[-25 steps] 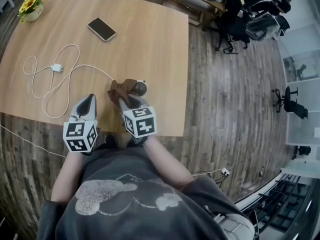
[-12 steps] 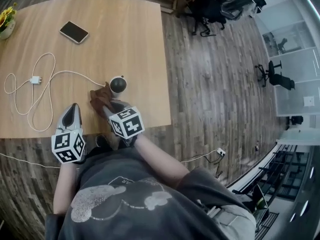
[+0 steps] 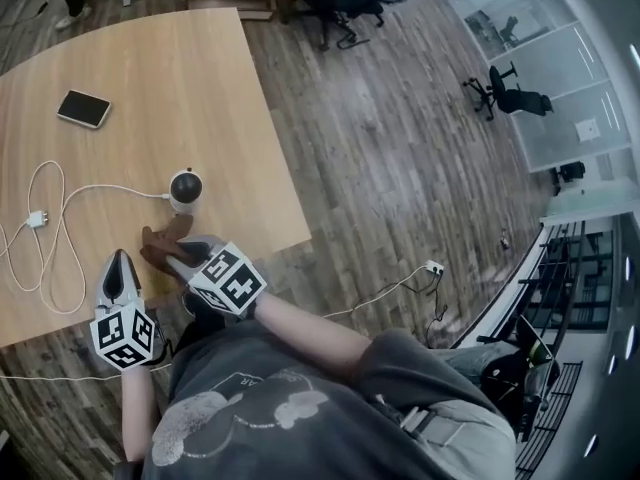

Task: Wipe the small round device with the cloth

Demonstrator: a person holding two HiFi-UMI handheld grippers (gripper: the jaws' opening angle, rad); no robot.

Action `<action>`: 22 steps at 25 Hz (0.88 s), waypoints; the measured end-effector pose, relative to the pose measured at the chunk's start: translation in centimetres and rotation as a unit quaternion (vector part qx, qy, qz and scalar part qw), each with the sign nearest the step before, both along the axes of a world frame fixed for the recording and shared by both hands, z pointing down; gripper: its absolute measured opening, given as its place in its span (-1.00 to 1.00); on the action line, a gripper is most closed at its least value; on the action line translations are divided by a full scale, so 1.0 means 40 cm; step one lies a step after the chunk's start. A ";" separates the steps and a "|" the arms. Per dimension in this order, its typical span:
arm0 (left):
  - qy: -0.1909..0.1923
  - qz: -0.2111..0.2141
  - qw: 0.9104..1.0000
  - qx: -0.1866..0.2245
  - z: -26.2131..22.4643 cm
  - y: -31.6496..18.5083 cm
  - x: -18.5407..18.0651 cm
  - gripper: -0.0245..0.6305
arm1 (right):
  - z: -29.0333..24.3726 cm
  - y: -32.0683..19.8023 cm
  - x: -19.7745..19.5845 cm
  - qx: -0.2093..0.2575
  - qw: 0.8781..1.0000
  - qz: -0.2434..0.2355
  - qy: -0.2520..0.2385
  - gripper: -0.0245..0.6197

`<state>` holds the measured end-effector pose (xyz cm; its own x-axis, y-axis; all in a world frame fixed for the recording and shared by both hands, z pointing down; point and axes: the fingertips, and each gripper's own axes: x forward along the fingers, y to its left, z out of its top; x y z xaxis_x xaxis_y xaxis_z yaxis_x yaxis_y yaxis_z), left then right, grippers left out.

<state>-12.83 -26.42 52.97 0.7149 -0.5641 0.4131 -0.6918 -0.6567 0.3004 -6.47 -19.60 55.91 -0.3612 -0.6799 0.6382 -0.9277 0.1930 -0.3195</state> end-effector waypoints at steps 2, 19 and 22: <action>0.004 0.000 1.000 0.001 0.001 0.021 0.022 -0.86 | 0.002 0.005 0.009 0.006 1.000 -0.011 0.001 -0.70; -0.014 -0.110 0.994 0.024 -0.054 0.250 0.045 -0.87 | -0.071 0.211 0.107 0.062 0.994 -0.083 -0.036 -0.70; -0.013 -0.132 0.990 0.040 -0.078 0.308 0.060 -0.86 | -0.083 0.274 0.173 0.073 0.994 -0.077 -0.038 -0.70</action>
<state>-10.44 -14.10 49.86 0.5274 -0.7617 0.3764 -0.8496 -0.4726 0.2342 0.47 -8.62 52.58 -0.5111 -0.6960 0.5044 -0.8581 0.3794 -0.3460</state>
